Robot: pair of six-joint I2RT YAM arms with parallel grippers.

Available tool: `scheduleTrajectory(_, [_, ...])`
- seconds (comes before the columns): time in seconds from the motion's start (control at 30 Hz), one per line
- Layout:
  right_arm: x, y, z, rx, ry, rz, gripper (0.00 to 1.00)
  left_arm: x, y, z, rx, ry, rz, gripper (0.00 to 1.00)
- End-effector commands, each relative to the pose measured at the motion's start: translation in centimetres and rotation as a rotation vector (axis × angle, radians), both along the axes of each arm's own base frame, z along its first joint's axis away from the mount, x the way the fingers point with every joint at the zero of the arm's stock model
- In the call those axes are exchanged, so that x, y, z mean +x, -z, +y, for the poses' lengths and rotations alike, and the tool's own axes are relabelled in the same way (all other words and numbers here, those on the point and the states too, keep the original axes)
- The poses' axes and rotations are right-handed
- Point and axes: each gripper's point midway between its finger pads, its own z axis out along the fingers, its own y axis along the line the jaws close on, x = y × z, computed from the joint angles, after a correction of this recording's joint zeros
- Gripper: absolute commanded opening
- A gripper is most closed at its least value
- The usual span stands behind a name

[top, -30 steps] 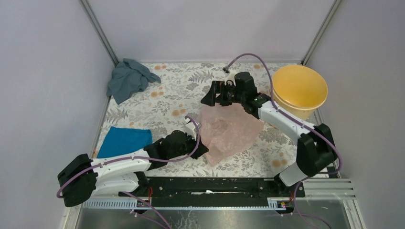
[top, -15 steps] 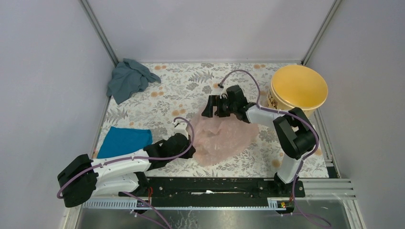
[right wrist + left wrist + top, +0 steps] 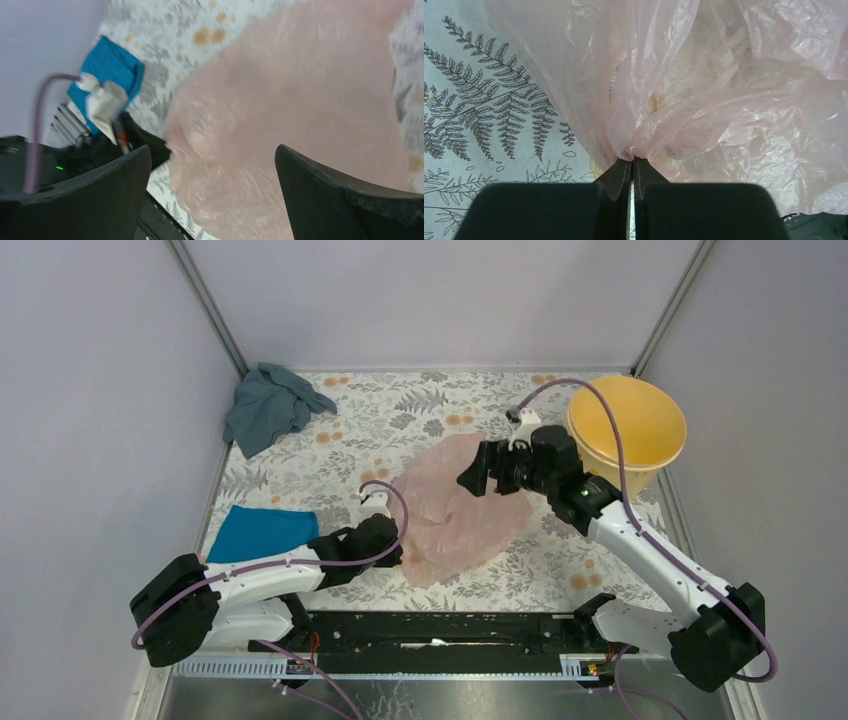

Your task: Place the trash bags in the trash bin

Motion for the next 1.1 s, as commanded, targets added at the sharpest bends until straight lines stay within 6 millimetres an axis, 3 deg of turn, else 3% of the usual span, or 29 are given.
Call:
scheduleTrajectory(0.0, [-2.1, 6.9, -1.0, -0.067, 0.022, 0.181, 0.99, 1.2, -1.0, -0.6, -0.026, -0.039, -0.019, 0.0])
scheduleTrajectory(0.13, [-0.5, 9.2, -1.5, -0.088, 0.07, 0.164, 0.92, 1.2, -0.4, 0.0, 0.013, -0.063, 0.001, 0.0])
scheduleTrajectory(0.3, [1.3, 14.1, -4.2, -0.204, 0.208, 0.185, 0.77, 1.0, -0.5, 1.0, 0.023, -0.092, 0.001, 0.0])
scheduleTrajectory(0.4, [1.3, 15.3, -5.5, -0.291, 0.24, 0.213, 0.75, 0.8, -0.5, 1.3, 0.016, -0.096, -0.004, 0.0])
scheduleTrajectory(0.5, [1.8, 14.2, -6.6, -0.34, 0.275, 0.183, 0.77, 0.8, -0.4, 1.4, 0.014, -0.097, -0.006, 0.0])
scheduleTrajectory(0.6, [2.4, 11.2, -6.6, -0.34, 0.273, 0.144, 0.79, 0.7, -0.1, 1.4, 0.021, -0.09, 0.002, 0.0])
scheduleTrajectory(0.73, [2.8, 5.1, -3.9, -0.224, 0.173, 0.07, 0.87, 0.8, -0.1, 1.4, 0.035, -0.081, 0.004, 0.0])
scheduleTrajectory(0.8, [3.8, 3.5, -3.1, -0.169, 0.168, 0.011, 0.93, 0.8, -0.1, 1.3, 0.036, -0.077, 0.003, 0.0])
scheduleTrajectory(0.9, [6.2, 3.0, -2.0, -0.145, 0.189, -0.017, 0.96, 0.7, 0.0, 1.0, 0.025, -0.069, 0.008, 0.0])
scheduleTrajectory(1.07, [10.4, 5.9, 1.7, -0.128, 0.137, 0.046, 0.94, 0.5, -0.2, 0.2, -0.011, -0.054, 0.025, 0.0])
